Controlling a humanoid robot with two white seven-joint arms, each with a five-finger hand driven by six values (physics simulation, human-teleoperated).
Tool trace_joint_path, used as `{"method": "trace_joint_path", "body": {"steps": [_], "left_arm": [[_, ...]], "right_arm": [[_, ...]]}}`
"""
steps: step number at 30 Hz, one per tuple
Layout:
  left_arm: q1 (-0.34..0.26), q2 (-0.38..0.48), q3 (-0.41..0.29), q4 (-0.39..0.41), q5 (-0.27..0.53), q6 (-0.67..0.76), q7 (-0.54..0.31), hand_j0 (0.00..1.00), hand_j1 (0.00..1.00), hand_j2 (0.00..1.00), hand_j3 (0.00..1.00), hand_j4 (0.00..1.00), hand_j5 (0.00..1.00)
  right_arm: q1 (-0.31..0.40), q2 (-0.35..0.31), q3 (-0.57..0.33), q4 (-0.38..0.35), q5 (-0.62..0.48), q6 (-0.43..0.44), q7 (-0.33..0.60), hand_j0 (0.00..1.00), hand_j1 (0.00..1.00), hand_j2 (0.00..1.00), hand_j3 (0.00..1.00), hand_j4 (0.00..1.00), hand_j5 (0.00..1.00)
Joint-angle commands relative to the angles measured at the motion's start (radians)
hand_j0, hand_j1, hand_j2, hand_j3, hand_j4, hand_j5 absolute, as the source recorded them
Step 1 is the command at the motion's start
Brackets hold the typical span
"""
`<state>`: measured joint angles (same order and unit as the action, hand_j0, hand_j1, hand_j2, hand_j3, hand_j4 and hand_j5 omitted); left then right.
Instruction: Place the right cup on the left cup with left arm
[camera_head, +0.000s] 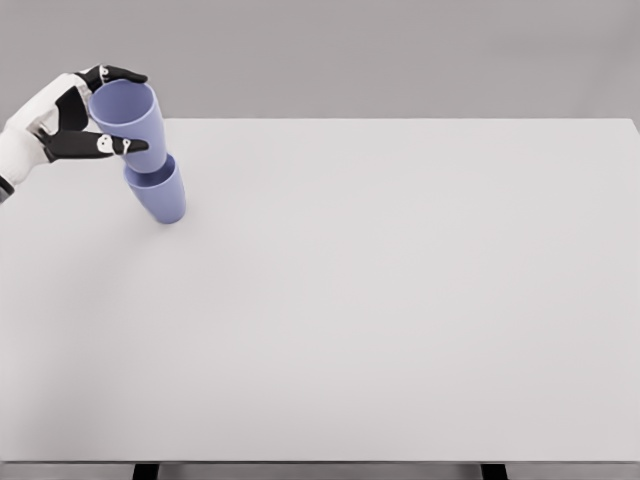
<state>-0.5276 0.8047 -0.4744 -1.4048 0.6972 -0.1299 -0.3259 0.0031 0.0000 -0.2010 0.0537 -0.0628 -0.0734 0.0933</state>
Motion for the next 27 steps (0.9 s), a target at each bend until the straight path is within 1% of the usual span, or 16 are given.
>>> {"method": "trace_joint_path", "body": {"steps": [1, 7, 21, 27], "left_arm": [[-0.002, -0.004, -0.004, 0.017, 0.002, 0.001, 0.001, 0.65, 0.65, 0.65, 0.65, 0.65, 0.65], [-0.011, -0.013, -0.01, 0.059, -0.001, 0.001, 0.001, 0.65, 0.65, 0.65, 0.65, 0.65, 0.65], [-0.012, -0.041, -0.012, 0.087, -0.008, 0.003, 0.001, 0.65, 0.65, 0.65, 0.65, 0.65, 0.65], [-0.018, -0.055, -0.018, 0.087, -0.008, 0.009, 0.001, 0.65, 0.65, 0.65, 0.65, 0.65, 0.65]], "right_arm": [[0.0, 0.0, 0.0, 0.0, 0.0, 0.0, 0.0, 1.0, 1.0, 1.0, 1.0, 1.0, 1.0], [0.0, 0.0, 0.0, 0.0, 0.0, 0.0, 0.0, 1.0, 1.0, 1.0, 1.0, 1.0, 1.0], [0.0, 0.0, 0.0, 0.0, 0.0, 0.0, 0.0, 1.0, 1.0, 1.0, 1.0, 1.0, 1.0], [0.0, 0.0, 0.0, 0.0, 0.0, 0.0, 0.0, 1.0, 1.0, 1.0, 1.0, 1.0, 1.0]]}}
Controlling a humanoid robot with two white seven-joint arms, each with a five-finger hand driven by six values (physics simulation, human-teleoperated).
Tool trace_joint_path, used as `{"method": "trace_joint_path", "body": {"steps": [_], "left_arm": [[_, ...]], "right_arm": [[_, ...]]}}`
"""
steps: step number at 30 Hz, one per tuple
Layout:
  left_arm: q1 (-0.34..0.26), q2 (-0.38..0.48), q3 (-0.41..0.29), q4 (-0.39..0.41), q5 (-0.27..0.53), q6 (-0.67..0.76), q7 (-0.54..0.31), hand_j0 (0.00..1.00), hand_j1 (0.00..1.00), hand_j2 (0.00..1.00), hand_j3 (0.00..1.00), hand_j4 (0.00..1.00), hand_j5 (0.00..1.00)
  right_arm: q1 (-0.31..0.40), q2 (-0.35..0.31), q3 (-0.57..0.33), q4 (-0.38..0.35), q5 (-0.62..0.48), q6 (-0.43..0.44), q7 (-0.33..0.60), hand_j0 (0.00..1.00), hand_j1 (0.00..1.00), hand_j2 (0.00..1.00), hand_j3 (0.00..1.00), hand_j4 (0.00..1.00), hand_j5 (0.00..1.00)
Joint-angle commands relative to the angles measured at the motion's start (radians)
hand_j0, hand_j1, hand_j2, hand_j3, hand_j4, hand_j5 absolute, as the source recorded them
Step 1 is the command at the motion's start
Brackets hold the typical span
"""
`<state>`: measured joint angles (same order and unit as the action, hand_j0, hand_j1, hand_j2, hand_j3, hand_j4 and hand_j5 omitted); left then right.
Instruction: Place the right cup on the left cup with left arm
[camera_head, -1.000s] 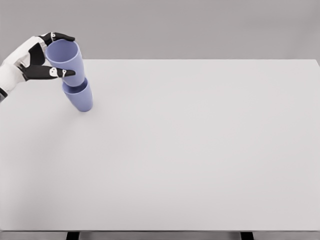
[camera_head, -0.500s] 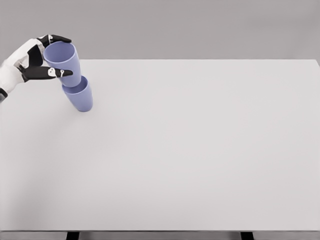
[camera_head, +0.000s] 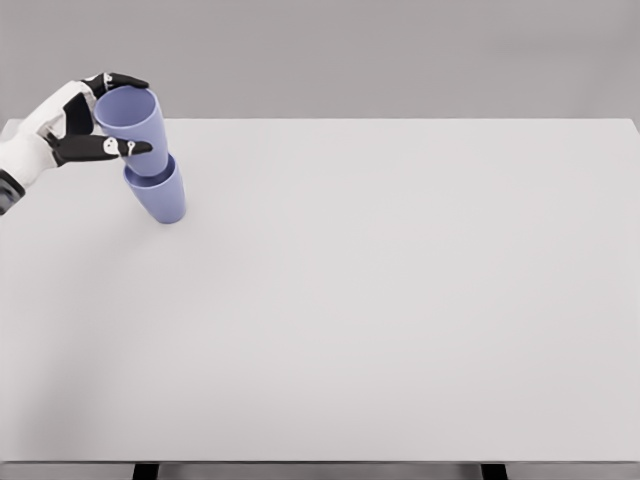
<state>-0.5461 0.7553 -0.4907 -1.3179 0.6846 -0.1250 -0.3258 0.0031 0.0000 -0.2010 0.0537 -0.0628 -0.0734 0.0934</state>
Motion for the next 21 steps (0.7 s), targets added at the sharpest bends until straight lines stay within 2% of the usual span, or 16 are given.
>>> {"method": "trace_joint_path", "body": {"steps": [1, 21], "left_arm": [[0.0, -0.007, -0.002, 0.0, 0.003, 0.004, 0.001, 0.65, 0.65, 0.65, 0.65, 0.65, 0.65], [-0.003, -0.025, -0.017, 0.045, -0.005, 0.004, 0.001, 0.65, 0.65, 0.65, 0.65, 0.65, 0.65]], "right_arm": [[0.0, 0.0, 0.0, 0.0, 0.0, 0.0, 0.0, 1.0, 1.0, 1.0, 1.0, 1.0, 1.0], [0.0, 0.0, 0.0, 0.0, 0.0, 0.001, 0.0, 1.0, 1.0, 1.0, 1.0, 1.0, 1.0]]}}
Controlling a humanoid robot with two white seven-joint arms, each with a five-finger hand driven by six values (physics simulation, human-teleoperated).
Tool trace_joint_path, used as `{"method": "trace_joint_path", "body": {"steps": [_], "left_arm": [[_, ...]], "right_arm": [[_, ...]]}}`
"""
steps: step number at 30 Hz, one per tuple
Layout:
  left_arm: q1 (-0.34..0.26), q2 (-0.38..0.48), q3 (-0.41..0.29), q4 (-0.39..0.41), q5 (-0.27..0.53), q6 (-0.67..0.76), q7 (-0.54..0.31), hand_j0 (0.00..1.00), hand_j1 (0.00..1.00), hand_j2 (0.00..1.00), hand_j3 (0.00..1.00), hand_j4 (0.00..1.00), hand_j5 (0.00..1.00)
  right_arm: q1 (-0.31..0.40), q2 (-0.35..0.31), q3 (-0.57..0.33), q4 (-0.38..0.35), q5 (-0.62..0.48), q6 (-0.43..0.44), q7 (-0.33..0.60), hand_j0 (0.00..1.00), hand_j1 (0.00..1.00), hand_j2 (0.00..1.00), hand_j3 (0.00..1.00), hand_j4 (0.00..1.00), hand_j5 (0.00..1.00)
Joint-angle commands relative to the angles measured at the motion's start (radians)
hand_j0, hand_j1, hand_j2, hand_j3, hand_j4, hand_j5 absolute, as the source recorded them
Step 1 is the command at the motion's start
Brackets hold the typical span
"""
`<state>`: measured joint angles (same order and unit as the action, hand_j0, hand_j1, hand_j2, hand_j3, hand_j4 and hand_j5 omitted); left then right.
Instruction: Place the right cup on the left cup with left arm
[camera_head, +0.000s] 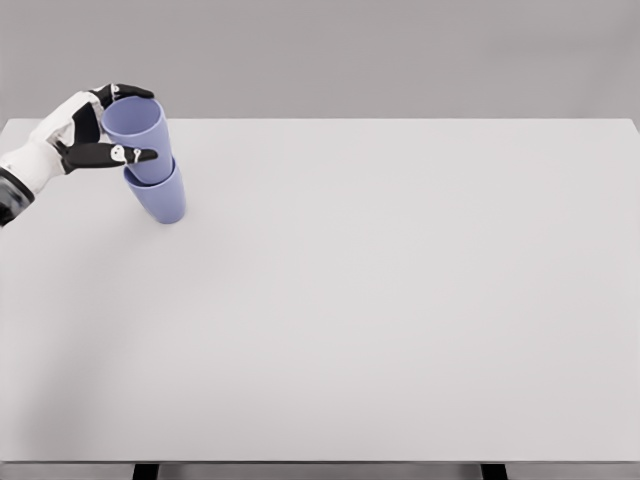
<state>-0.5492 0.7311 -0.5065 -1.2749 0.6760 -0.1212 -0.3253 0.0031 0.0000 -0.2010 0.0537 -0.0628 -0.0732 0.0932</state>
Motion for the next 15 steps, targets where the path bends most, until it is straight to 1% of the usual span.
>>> {"method": "trace_joint_path", "body": {"steps": [1, 5, 7, 8, 10, 15], "left_arm": [[0.0, -0.001, -0.001, 0.002, 0.002, 0.0, 0.0, 0.65, 0.65, 0.65, 0.65, 0.65, 0.65], [0.0, -0.001, -0.007, 0.002, 0.002, 0.0, 0.0, 0.67, 0.67, 0.67, 0.67, 0.67, 0.67], [0.002, -0.001, -0.007, 0.002, -0.001, -0.002, -0.001, 0.74, 0.74, 0.74, 0.74, 0.74, 0.74], [0.002, -0.001, -0.007, 0.0, -0.004, -0.002, -0.003, 0.8, 0.8, 0.8, 0.8, 0.8, 0.8], [0.002, 0.001, -0.007, 0.0, -0.004, -0.002, -0.003, 0.84, 0.84, 0.84, 0.84, 0.84, 0.84], [0.002, 0.002, -0.007, -0.003, -0.004, -0.002, -0.003, 0.87, 0.87, 0.87, 0.87, 0.87, 0.87]], "right_arm": [[0.0, 0.0, 0.0, 0.0, 0.0, 0.0, 0.0, 1.0, 1.0, 1.0, 1.0, 1.0, 1.0], [0.0, 0.0, 0.0, 0.0, 0.0, 0.0, 0.0, 1.0, 1.0, 1.0, 1.0, 1.0, 1.0], [0.0, 0.0, 0.0, 0.0, 0.0, 0.0, 0.0, 1.0, 1.0, 1.0, 1.0, 1.0, 1.0], [0.0, 0.0, 0.0, 0.0, 0.0, 0.0, 0.0, 1.0, 1.0, 1.0, 1.0, 1.0, 1.0], [0.0, 0.0, 0.0, 0.0, 0.0, 0.0, 0.0, 1.0, 1.0, 1.0, 1.0, 1.0, 1.0], [0.0, 0.0, 0.0, 0.0, 0.0, 0.0, 0.0, 1.0, 1.0, 1.0, 1.0, 1.0, 1.0]]}}
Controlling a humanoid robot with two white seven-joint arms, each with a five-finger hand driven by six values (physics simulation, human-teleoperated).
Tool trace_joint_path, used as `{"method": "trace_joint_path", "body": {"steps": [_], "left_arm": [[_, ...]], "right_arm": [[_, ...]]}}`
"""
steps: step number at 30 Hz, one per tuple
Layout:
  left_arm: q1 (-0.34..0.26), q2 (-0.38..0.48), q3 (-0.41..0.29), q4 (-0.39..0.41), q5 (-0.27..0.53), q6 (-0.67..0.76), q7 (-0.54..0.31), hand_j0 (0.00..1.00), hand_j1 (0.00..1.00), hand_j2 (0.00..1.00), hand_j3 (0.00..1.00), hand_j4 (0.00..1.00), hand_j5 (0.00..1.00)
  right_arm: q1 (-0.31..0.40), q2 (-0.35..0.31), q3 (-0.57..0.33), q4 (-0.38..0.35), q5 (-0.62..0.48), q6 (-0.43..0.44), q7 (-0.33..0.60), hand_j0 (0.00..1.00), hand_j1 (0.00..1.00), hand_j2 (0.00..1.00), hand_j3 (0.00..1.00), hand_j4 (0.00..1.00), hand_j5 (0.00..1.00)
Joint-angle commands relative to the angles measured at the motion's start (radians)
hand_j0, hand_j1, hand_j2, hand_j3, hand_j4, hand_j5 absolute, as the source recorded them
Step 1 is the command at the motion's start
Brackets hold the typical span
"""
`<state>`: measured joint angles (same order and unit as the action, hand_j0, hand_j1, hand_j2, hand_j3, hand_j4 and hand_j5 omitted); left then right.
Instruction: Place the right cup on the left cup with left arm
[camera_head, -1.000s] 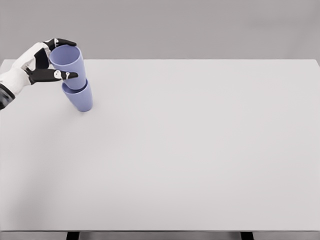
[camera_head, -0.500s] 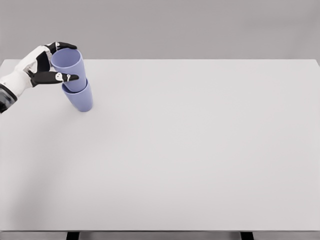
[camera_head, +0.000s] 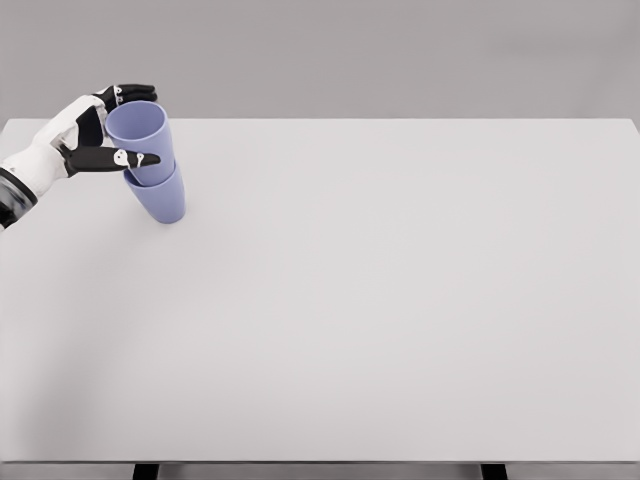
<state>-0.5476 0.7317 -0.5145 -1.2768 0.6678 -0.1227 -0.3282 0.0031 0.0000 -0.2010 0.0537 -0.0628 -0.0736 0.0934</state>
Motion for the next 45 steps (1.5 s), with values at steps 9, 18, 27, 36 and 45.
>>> {"method": "trace_joint_path", "body": {"steps": [9, 18, 27, 36, 45], "left_arm": [[0.002, 0.002, 0.001, -0.007, 0.004, 0.0, -0.002, 0.94, 0.94, 0.94, 0.94, 0.94, 0.94], [0.002, 0.006, 0.002, -0.013, 0.004, -0.003, -0.002, 0.97, 0.97, 0.97, 0.97, 0.97, 0.97], [0.005, 0.014, 0.007, -0.039, 0.004, -0.005, -0.002, 0.99, 0.99, 0.99, 0.99, 0.99, 0.99], [0.002, 0.015, 0.011, -0.041, 0.004, -0.006, -0.002, 1.0, 1.0, 1.0, 1.0, 1.0, 1.0], [0.015, 0.064, 0.048, -0.127, 0.012, -0.014, -0.002, 1.0, 1.0, 1.0, 1.0, 1.0, 1.0]], "right_arm": [[0.0, 0.0, 0.0, 0.0, 0.0, 0.0, 0.0, 1.0, 1.0, 1.0, 1.0, 1.0, 1.0], [0.0, 0.0, 0.0, 0.0, 0.0, 0.0, 0.0, 1.0, 1.0, 1.0, 1.0, 1.0, 1.0], [0.0, 0.0, 0.0, 0.0, 0.0, 0.0, 0.0, 1.0, 1.0, 1.0, 1.0, 1.0, 1.0], [0.0, 0.0, 0.0, 0.0, 0.0, 0.0, 0.0, 1.0, 1.0, 1.0, 1.0, 1.0, 1.0], [0.0, 0.0, 0.0, 0.0, 0.0, 0.0, -0.001, 1.0, 1.0, 1.0, 1.0, 1.0, 1.0]]}}
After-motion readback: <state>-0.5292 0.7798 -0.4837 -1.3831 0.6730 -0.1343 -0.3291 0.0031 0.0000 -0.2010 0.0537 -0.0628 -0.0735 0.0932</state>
